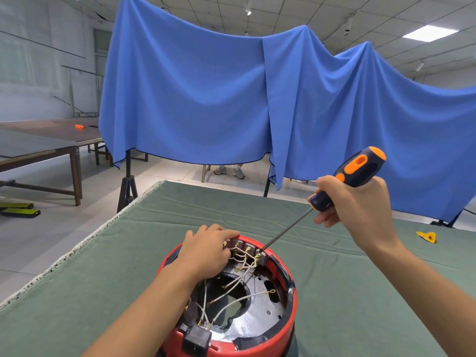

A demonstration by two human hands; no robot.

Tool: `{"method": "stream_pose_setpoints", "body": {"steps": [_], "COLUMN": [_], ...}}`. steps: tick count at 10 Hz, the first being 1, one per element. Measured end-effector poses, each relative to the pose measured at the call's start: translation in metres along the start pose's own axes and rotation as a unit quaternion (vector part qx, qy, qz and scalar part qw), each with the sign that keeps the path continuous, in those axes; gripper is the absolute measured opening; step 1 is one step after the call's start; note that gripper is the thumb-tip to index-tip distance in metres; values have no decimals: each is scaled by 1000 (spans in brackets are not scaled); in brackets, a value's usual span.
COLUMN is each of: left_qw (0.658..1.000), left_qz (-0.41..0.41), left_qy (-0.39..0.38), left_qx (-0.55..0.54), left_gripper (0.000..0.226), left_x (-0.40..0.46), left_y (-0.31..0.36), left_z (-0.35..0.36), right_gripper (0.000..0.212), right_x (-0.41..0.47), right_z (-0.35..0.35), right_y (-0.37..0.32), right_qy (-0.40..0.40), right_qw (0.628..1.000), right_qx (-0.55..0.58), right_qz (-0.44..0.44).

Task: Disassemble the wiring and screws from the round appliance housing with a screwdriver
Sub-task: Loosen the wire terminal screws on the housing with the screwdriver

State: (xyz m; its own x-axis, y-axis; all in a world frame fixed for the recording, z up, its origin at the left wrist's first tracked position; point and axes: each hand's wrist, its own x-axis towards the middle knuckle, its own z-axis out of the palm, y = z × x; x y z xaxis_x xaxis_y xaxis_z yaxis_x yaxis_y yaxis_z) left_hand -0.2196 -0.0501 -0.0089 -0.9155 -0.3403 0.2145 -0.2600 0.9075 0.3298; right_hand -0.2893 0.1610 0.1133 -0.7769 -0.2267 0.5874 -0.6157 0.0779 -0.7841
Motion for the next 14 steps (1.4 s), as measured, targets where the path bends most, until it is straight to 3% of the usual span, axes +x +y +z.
{"method": "stream_pose_setpoints", "body": {"steps": [6,9,14], "left_qw": [1000,1000,1000], "left_qz": [-1,-5,-9], "left_qy": [5,4,-1], "left_qx": [5,2,6], "left_gripper": [50,51,51], "left_x": [0,1,0], "left_y": [1,-1,0], "left_z": [1,1,-1], "right_gripper": [34,20,19], "right_x": [11,23,23], "right_z": [-2,-7,-14], "right_y": [22,46,77], "right_qy": [58,116,158], "right_qw": [997,982,949], "right_qx": [29,74,128], "right_qz": [52,130,241]}}
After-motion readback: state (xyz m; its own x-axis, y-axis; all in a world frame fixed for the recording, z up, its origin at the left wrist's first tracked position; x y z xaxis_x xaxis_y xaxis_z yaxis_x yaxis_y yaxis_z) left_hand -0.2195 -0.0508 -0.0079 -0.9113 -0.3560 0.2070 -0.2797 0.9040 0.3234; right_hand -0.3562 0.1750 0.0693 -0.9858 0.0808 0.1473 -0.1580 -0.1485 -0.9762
